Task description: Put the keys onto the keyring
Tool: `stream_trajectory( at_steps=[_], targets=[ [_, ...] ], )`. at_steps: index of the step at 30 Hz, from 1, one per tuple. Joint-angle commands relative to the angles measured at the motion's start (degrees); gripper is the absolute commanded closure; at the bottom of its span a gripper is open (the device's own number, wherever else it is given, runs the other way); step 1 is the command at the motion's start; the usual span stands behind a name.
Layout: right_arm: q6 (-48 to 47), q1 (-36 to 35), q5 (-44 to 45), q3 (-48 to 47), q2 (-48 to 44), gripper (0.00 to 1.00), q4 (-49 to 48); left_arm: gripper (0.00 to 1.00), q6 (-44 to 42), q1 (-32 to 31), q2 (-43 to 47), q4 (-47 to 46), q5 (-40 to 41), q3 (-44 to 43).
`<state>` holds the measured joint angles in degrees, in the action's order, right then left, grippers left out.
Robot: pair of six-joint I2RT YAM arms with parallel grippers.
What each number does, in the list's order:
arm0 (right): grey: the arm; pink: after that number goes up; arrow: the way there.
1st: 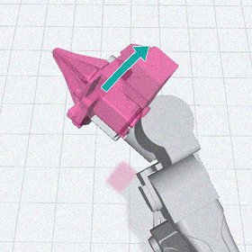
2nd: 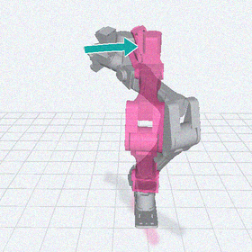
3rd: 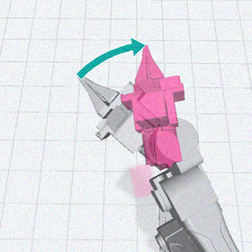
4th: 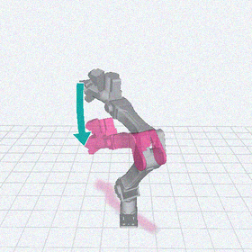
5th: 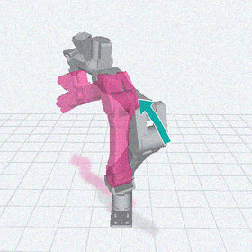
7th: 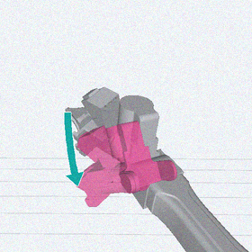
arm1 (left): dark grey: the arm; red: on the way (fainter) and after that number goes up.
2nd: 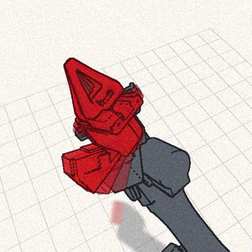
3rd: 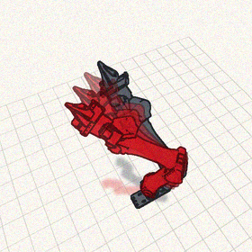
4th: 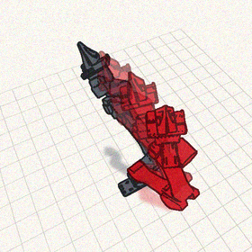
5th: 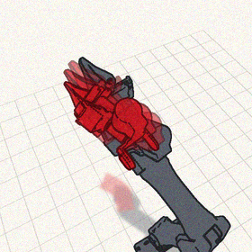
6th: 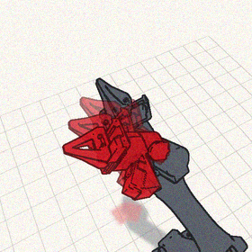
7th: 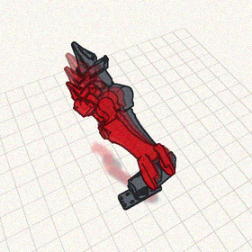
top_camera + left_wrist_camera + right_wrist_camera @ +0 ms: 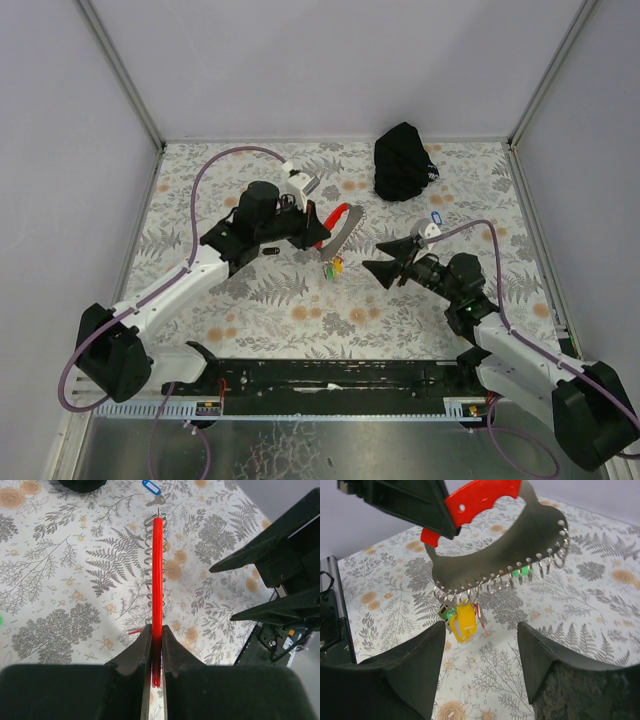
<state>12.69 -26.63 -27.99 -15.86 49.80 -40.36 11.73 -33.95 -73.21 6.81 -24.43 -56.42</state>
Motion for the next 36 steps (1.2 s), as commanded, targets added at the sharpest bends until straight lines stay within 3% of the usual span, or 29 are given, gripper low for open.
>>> stream_trajectory(
  at_steps=[1, 10, 22, 36],
  targets=[
    [-7.85, -4.08, -0.77, 2.07, 4.04, 0.37, -16.59, 1.0, -5.85, 0.23, 1.22, 6.54, 1.34, -3.86],
    [-18.85, -14.88, 9.29, 4.84, 15.43, 0.51, -29.86, 1.0, -7.86, -1.14, 0.88, 11.8, 3.66, -7.04],
    [-19.28, -17.43, 12.71, 9.14, 29.39, 0.68, -53.68, 1.0, -6.65, -5.07, 3.06, 13.78, 5.43, -6.63],
    [-22.23, -20.51, 15.46, 7.82, 31.46, 0.71, -54.3, 1.0, -6.02, -7.69, 3.59, 13.49, 3.99, -6.67]
  ],
)
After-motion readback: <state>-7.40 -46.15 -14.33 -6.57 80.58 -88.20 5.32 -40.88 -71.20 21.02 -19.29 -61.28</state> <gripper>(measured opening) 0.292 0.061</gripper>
